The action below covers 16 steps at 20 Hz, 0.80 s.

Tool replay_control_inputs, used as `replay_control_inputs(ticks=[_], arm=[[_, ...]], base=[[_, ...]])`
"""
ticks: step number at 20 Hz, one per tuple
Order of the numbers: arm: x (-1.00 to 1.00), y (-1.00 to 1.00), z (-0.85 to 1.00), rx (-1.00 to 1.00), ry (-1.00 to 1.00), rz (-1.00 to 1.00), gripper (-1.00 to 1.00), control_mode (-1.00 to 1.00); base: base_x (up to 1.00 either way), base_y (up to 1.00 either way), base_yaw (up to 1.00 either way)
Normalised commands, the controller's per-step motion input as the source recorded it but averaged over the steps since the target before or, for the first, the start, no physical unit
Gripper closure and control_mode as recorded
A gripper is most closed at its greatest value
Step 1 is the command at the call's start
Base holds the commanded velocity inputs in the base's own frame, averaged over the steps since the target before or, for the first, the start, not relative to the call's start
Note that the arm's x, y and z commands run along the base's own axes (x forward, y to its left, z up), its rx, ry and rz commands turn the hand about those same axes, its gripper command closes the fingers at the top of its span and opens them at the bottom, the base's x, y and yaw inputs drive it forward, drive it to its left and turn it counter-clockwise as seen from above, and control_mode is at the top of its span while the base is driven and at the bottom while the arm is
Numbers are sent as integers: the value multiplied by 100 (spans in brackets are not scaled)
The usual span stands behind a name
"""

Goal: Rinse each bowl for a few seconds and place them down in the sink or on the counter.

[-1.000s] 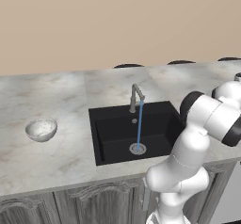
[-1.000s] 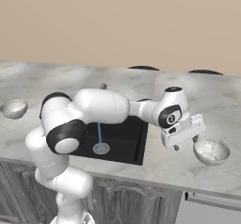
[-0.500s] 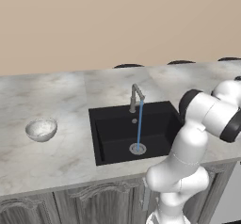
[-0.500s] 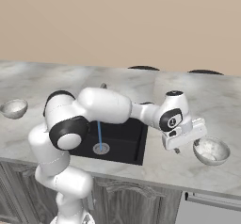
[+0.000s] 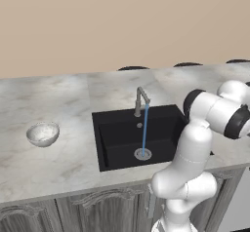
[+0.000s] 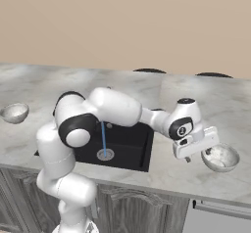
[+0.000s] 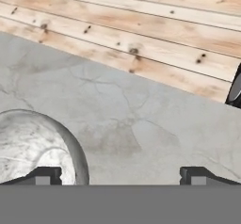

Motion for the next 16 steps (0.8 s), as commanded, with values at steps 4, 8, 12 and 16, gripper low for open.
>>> replay_control_inputs(ticks=[4, 8, 12, 16], arm=[[12, -24, -8, 7, 0, 0, -100, -100], [13, -25, -2, 5, 0, 1, -100, -100], [11, -13, -5, 4, 0, 1, -100, -100], [7, -8, -13, 5, 0, 1, -100, -100]], base=[[0, 0, 0], [0, 0, 0], [0, 0, 0], [0, 0, 0]])
